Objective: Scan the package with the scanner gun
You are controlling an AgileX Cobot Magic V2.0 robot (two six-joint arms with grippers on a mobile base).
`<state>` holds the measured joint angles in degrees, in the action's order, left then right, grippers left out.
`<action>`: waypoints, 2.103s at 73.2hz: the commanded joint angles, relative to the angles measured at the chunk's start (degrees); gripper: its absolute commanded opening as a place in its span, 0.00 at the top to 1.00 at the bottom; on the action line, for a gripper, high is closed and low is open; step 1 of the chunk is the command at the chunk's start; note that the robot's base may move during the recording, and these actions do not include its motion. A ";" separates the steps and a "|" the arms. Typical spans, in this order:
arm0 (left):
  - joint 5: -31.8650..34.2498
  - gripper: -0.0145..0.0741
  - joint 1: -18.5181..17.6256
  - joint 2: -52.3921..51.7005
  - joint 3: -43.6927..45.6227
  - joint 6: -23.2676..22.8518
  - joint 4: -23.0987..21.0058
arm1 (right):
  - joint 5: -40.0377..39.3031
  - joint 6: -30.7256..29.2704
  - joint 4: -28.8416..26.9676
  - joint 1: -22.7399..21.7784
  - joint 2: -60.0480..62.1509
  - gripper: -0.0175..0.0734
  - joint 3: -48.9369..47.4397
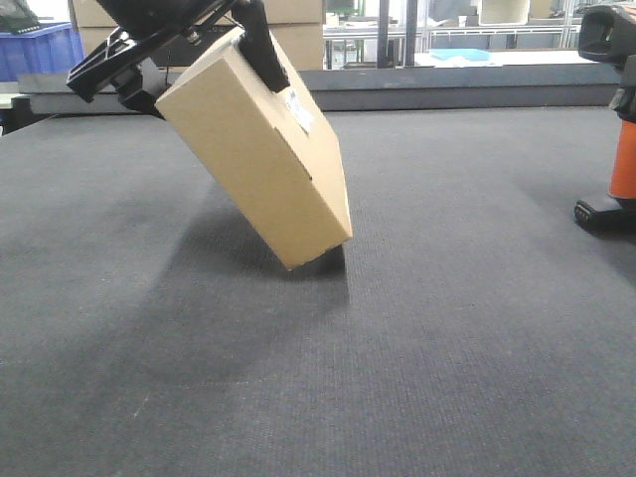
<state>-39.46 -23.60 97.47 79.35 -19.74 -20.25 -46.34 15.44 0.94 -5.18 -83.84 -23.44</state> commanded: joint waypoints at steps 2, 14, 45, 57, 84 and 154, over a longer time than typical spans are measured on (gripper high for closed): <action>1.31 0.96 -0.46 -0.33 0.09 -0.33 -0.07 | -0.73 0.12 -1.90 -0.03 -0.10 0.52 -0.39; 1.31 0.96 -0.46 -0.33 0.09 -0.33 -0.07 | -0.05 0.12 -6.31 -0.03 -0.10 0.23 -0.39; 1.31 0.96 -0.46 -0.33 0.09 -0.33 -0.07 | -4.93 0.12 -6.16 -0.03 -4.80 0.19 -0.60; 1.31 0.96 -0.46 -0.33 0.09 -0.33 -0.07 | -10.22 0.12 -6.17 -0.03 -7.38 0.19 -0.75; 1.31 0.96 -0.46 -0.33 0.09 -0.33 -0.07 | -8.28 0.12 -5.43 -0.03 -10.55 0.19 -5.98; 1.04 0.96 -0.46 -0.33 0.09 -0.33 0.03 | -8.98 -0.10 -5.43 -0.03 -13.54 0.67 -7.38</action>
<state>-39.46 -23.60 97.47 79.35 -19.74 -19.98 -55.18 15.14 -5.00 -5.18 -96.39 -30.53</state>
